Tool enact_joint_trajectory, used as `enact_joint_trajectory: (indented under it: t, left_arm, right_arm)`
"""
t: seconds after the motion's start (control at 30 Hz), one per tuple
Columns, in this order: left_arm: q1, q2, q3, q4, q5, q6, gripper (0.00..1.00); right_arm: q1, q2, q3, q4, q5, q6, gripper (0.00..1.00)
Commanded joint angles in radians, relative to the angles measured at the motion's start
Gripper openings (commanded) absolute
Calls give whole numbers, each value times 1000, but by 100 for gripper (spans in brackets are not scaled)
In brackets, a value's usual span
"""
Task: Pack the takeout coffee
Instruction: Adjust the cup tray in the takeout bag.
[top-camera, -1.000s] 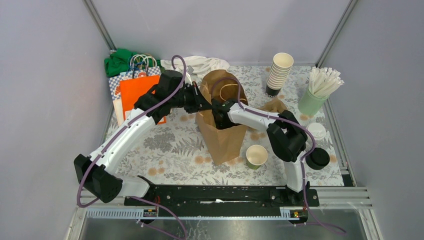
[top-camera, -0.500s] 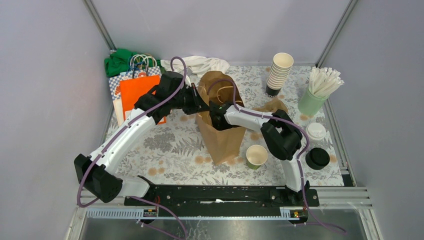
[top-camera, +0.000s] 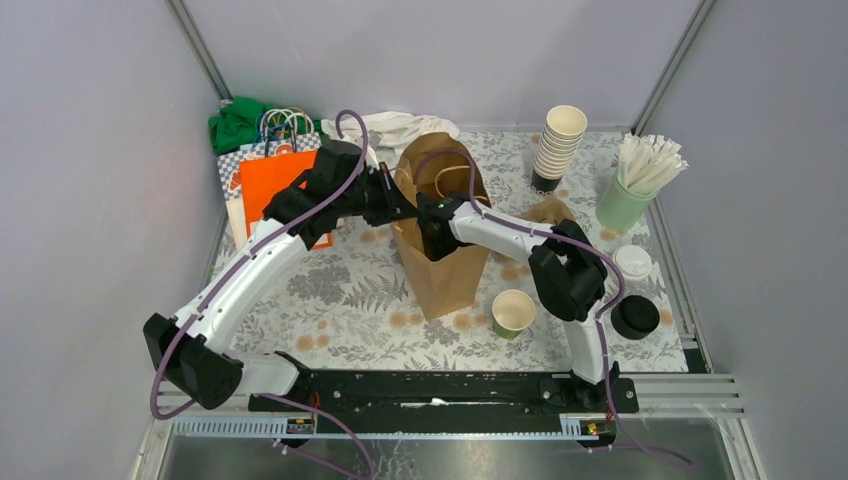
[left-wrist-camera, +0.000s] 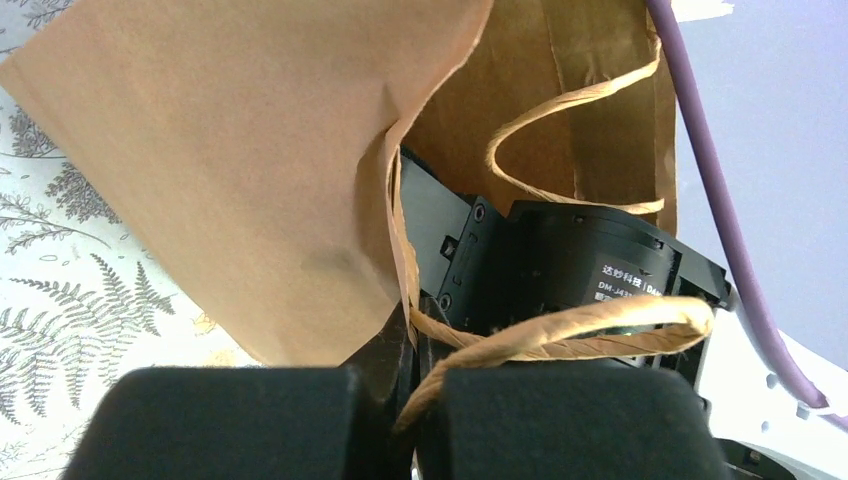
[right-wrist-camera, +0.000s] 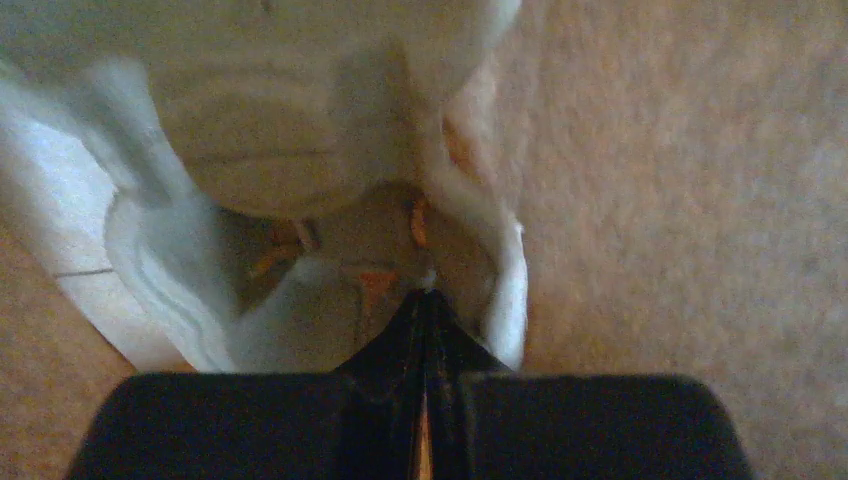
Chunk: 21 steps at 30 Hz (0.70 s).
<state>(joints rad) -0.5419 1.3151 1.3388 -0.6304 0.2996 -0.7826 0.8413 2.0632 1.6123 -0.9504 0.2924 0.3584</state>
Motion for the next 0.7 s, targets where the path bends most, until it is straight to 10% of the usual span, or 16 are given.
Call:
enact_joint_trajectory:
  t: [0.0,0.67]
  left_arm:
    - [-3,7,34,-35,-23,15,0]
    - [82,127,158,-272,-77,54,0]
  right_arm:
    - [14,-160,119,-27,86,0,4]
    - [13,-252,272,-177,123,-17,19]
